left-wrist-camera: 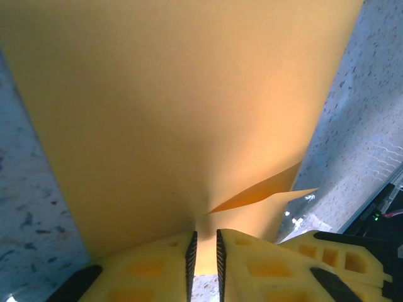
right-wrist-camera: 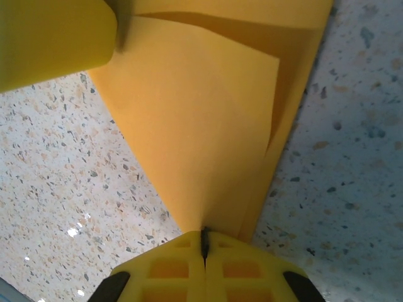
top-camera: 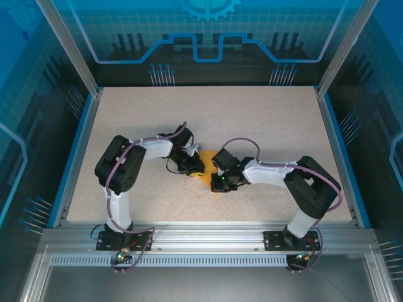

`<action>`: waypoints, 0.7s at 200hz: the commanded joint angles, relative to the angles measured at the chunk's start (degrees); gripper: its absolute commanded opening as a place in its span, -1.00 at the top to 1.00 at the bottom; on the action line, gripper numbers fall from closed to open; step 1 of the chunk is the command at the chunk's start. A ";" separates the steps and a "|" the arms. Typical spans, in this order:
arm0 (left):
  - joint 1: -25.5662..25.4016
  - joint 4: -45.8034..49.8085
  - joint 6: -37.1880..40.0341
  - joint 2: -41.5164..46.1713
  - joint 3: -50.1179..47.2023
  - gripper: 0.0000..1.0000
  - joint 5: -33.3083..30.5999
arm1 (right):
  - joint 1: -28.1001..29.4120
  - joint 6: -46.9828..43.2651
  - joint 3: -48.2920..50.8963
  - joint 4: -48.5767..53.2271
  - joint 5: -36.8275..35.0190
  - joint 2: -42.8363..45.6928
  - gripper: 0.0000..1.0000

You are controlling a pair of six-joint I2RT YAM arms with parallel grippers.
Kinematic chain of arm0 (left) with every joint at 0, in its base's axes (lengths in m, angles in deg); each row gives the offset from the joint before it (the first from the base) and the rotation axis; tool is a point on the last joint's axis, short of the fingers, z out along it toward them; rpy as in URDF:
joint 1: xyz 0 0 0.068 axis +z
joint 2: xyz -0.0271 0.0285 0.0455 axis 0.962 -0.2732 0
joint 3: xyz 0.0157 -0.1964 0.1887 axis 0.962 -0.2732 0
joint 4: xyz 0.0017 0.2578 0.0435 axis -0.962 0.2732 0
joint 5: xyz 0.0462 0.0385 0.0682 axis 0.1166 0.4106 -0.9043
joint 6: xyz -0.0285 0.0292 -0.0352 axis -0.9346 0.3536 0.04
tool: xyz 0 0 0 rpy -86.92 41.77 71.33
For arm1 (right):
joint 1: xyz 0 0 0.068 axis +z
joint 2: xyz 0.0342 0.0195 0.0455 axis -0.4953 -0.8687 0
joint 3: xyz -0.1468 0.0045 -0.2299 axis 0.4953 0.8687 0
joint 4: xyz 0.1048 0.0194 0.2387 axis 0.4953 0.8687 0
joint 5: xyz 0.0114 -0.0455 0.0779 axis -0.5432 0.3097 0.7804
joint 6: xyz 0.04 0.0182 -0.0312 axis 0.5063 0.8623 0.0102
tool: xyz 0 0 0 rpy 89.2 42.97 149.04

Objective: Fold a paper plane with a square sheet of paper (fold left side to right side)
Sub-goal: Third fold the triangle at the center of the table.

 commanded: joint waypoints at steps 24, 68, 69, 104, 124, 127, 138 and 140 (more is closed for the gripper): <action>-0.41 0.77 0.81 5.25 0.91 0.46 -5.97 | -0.44 -0.88 2.54 6.10 -1.59 -1.81 1.00; -0.37 0.09 2.57 11.87 -2.63 0.54 -3.49 | -0.57 -2.52 1.64 8.92 -2.88 -2.07 1.00; -0.43 0.04 2.59 11.97 -2.75 0.55 -3.39 | -0.52 -2.50 1.61 8.97 -2.91 -2.12 1.00; -2.24 -2.50 3.04 13.21 -6.94 0.65 1.22 | -0.86 -3.05 1.58 9.47 -3.19 -2.17 1.00; -4.06 -3.31 3.78 12.62 -7.77 0.66 2.23 | -0.92 -3.15 1.51 9.35 -3.12 -2.25 1.00; -4.44 -3.30 3.95 12.40 -7.79 0.66 2.25 | -0.96 -3.19 1.45 9.37 -3.11 -2.31 1.00; -5.28 -3.46 4.32 11.76 -7.72 0.67 2.27 | -0.92 -3.24 1.36 9.37 -2.98 -2.36 1.00; -5.36 -3.44 4.36 11.55 -7.71 0.67 2.32 | -0.96 -3.20 1.35 9.31 -3.01 -2.48 1.00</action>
